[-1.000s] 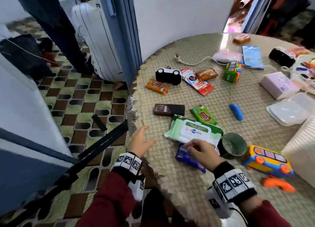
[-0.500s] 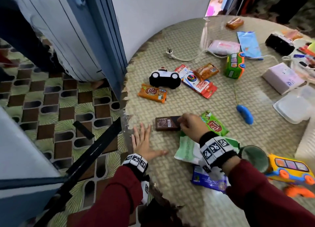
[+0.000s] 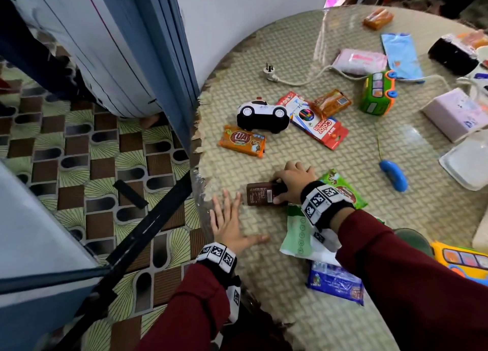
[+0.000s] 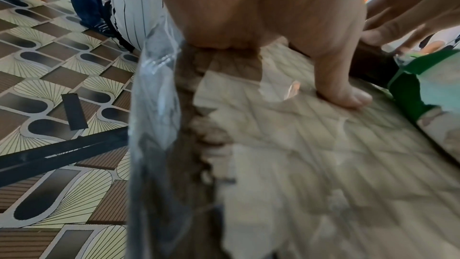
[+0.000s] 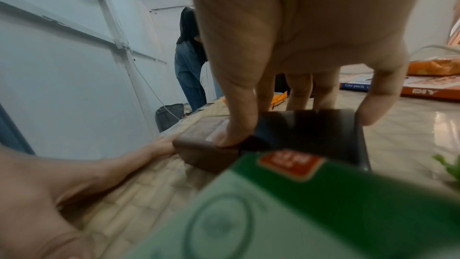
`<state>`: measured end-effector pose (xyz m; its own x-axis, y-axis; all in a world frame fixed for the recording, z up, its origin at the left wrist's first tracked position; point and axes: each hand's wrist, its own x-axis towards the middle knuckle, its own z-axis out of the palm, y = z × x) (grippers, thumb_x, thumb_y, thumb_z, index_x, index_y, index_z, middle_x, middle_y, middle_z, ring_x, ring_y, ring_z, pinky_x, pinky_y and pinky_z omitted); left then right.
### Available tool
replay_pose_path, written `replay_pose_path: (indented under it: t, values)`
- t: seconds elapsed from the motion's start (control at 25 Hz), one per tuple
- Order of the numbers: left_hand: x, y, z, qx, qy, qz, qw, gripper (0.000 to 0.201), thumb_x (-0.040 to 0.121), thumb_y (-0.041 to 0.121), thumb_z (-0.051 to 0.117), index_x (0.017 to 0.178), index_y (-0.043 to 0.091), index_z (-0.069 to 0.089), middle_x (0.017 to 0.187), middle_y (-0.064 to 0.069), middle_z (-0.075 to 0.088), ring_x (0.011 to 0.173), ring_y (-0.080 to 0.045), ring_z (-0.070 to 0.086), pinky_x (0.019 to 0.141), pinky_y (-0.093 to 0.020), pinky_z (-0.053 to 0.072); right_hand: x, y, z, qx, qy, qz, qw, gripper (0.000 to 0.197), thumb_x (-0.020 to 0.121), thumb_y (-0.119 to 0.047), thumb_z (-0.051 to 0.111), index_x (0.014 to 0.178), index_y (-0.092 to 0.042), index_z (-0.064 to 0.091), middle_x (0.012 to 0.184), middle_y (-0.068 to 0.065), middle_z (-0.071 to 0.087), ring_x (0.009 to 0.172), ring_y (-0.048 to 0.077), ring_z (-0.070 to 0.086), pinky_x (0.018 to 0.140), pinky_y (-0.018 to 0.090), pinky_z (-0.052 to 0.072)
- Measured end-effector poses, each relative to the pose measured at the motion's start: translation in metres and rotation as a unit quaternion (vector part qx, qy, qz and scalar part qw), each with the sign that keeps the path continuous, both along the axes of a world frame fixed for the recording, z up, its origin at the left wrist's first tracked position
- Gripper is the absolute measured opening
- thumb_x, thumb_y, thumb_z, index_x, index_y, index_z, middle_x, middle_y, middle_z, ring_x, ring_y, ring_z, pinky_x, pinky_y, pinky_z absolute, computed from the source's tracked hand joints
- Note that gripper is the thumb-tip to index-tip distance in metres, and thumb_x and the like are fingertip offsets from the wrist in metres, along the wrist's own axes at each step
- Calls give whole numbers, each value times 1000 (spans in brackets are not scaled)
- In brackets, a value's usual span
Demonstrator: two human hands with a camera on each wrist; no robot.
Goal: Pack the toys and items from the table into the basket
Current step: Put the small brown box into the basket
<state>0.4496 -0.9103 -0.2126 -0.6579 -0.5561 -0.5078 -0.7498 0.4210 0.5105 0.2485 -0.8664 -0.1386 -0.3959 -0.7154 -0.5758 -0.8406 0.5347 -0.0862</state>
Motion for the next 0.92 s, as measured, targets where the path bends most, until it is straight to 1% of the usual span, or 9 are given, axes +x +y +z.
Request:
replay_pose_path:
  t: [0.16, 0.24, 0.36, 0.4, 0.48, 0.56, 0.64, 0.76, 0.92]
  values:
    - [0, 0, -3, -6, 6, 4, 1000, 133, 57, 74, 70, 148, 37, -18, 142, 8, -50, 129, -21, -48, 110, -44, -26, 4, 3, 11, -131, -20, -73, 989, 51, 78, -32, 71, 122, -24, 46, 121, 8, 45, 115, 31, 46, 96, 45, 32]
    - [0, -1, -1, -8, 4, 0, 1000, 131, 58, 73, 71, 148, 36, -17, 144, 6, -48, 130, -22, -48, 110, -45, -26, 2, 10, 27, -233, -37, -123, 964, 47, 79, -30, 71, 119, -21, 47, 114, 7, 55, 107, 29, 53, 90, 42, 35]
    - [-3, -1, 8, -1, -27, 3, 1000, 130, 59, 71, 72, 148, 35, -17, 148, 3, -42, 133, -23, -43, 107, -42, -26, 5, 39, 50, -364, -79, -190, 908, 48, 76, -27, 76, 114, -14, 51, 102, 7, 62, 95, 28, 57, 76, 34, 41]
    - [-5, -1, 13, -9, -37, 14, 999, 126, 61, 69, 73, 149, 35, -11, 152, 2, -36, 137, -24, -38, 109, -41, -24, 8, 53, 56, -395, -85, -211, 890, 47, 75, -26, 76, 113, -12, 52, 98, 7, 62, 91, 26, 57, 72, 31, 39]
    - [-12, 0, 26, -42, -25, 53, 997, 100, 73, 57, 70, 149, 30, 12, 160, -4, -9, 146, -26, -13, 116, -44, -10, 16, 87, 62, -436, -90, -258, 857, 45, 76, -24, 77, 111, -10, 53, 92, 3, 61, 84, 22, 56, 68, 26, 34]
    - [-23, 5, 46, -66, 46, 101, 992, 66, 84, 41, 64, 140, 21, 36, 153, -7, 24, 142, -25, 19, 116, -45, 10, 24, 122, 67, -467, -87, -309, 824, 43, 77, -24, 76, 111, -9, 53, 89, -1, 60, 81, 18, 56, 67, 24, 34]
    - [-39, 24, 69, -55, 156, 112, 980, 49, 86, 29, 63, 131, 17, 46, 141, -5, 41, 131, -25, 36, 110, -43, 26, 28, 161, 70, -495, -77, -362, 786, 40, 78, -23, 75, 110, -10, 53, 87, -4, 61, 79, 13, 57, 67, 19, 37]
    - [-66, 70, 98, -60, 277, 31, 958, 42, 84, 19, 66, 124, 12, 55, 128, -5, 54, 121, -24, 48, 104, -39, 37, 31, 222, 73, -540, -65, -422, 725, 35, 79, -18, 73, 108, -14, 52, 87, -11, 60, 78, -1, 57, 67, 4, 38]
    - [-96, 148, 121, -26, 360, -76, 929, 50, 77, 37, 56, 117, 8, 59, 118, -6, 60, 112, -22, 54, 98, -36, 42, 34, 305, 72, -571, -36, -475, 669, 38, 80, -15, 73, 110, -15, 50, 94, 1, 62, 88, 17, 59, 74, 8, 42]
